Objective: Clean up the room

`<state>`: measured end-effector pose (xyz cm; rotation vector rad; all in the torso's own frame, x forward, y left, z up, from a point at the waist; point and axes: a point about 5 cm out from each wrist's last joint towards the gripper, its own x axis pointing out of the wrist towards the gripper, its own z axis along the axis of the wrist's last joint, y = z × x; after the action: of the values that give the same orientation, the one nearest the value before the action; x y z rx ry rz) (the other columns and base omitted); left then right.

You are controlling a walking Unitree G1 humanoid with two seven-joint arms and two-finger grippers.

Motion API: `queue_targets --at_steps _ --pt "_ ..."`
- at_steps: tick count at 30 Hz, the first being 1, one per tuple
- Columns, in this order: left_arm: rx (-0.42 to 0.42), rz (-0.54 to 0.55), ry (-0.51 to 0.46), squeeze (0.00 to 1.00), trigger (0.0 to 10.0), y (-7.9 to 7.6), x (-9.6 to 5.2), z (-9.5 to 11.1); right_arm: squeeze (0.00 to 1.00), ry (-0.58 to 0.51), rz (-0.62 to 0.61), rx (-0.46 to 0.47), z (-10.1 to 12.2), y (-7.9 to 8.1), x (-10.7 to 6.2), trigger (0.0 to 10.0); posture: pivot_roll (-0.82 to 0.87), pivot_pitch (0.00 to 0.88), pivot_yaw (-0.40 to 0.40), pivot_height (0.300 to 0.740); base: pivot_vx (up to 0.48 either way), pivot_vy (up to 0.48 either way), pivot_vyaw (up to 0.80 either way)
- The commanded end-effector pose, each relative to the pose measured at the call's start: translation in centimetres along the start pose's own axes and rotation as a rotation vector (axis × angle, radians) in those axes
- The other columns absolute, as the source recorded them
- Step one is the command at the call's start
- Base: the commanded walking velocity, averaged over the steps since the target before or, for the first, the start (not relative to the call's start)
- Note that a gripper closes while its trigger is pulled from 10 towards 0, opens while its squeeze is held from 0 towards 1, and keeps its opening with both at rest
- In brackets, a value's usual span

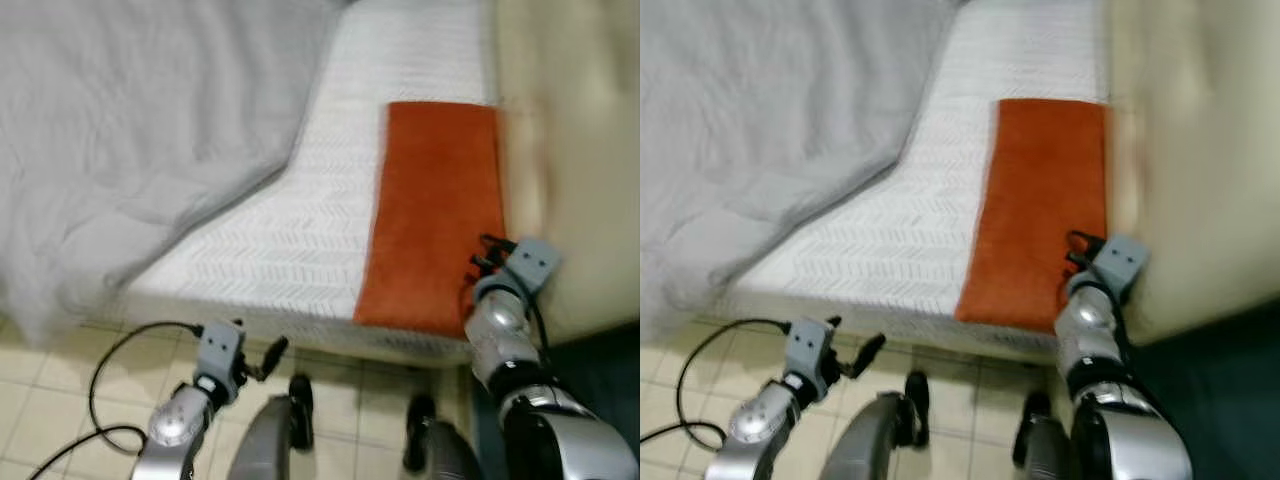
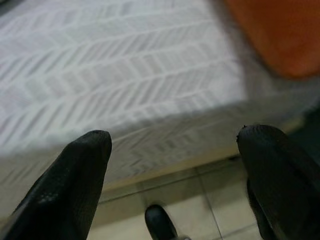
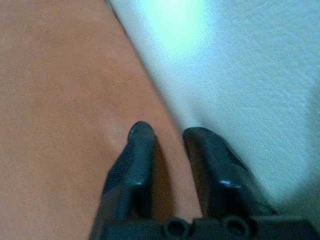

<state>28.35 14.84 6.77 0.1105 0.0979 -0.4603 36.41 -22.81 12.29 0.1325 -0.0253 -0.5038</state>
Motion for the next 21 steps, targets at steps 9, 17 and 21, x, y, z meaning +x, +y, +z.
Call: queue_targets --at_steps 9,17,21 --pt "0.049 0.016 0.03 1.0 10.0 -0.6 -1.9 0.1 1.0 -0.146 -0.02 -0.281 -0.9 -1.1 -1.4 10.0 0.0 0.391 0.017 0.74 0.0 0.0 0.0" --pt "0.026 0.11 0.104 1.0 10.0 0.5 -2.9 -0.8 1.0 -0.211 0.049 -0.277 -1.3 -2.6 -3.8 10.0 0.0 0.139 0.01 0.74 0.0 0.0 0.0" --pt "0.051 0.152 0.081 0.8 10.0 1.0 -2.4 -0.3 1.0 -0.26 -0.004 -0.327 -1.1 -4.7 -4.7 10.0 0.0 0.078 0.015 0.74 0.0 0.0 0.0"
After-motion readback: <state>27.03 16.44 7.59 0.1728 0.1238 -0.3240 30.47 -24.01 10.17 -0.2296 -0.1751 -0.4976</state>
